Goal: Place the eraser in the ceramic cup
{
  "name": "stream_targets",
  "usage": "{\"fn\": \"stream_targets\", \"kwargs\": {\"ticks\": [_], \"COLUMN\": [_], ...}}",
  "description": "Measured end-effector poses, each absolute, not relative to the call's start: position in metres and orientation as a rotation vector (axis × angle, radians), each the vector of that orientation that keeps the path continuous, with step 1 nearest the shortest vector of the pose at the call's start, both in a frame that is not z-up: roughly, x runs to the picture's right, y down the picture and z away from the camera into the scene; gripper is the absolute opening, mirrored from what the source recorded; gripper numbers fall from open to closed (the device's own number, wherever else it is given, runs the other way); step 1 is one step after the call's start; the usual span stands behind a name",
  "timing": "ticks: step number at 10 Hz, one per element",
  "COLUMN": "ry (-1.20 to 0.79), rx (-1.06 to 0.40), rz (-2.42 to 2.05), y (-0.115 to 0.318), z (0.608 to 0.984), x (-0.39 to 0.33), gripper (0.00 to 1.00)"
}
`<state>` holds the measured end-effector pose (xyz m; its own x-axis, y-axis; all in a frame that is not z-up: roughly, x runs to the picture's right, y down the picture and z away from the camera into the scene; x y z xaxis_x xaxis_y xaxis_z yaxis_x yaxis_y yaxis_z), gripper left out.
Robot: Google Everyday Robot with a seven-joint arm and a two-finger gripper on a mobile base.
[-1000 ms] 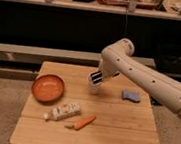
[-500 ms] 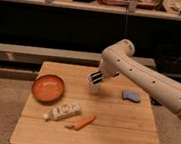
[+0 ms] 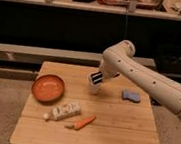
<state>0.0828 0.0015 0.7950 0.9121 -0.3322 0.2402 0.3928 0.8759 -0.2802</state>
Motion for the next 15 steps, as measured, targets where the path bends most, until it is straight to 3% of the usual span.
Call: {"fn": "stream_targets", "kwargs": {"ticks": [3, 5, 15], "ry": [-0.191, -0.192, -0.221], "rx": [-0.332, -0.333, -0.339], "rz": [-0.374, -0.372, -0.353], "y": [0.0026, 0.0034, 0.0067], "z": [0.7961, 0.7968, 0.7997], "x": [0.0842, 0.0849, 0.0901], "gripper": [0.0, 0.06, 0.06]}}
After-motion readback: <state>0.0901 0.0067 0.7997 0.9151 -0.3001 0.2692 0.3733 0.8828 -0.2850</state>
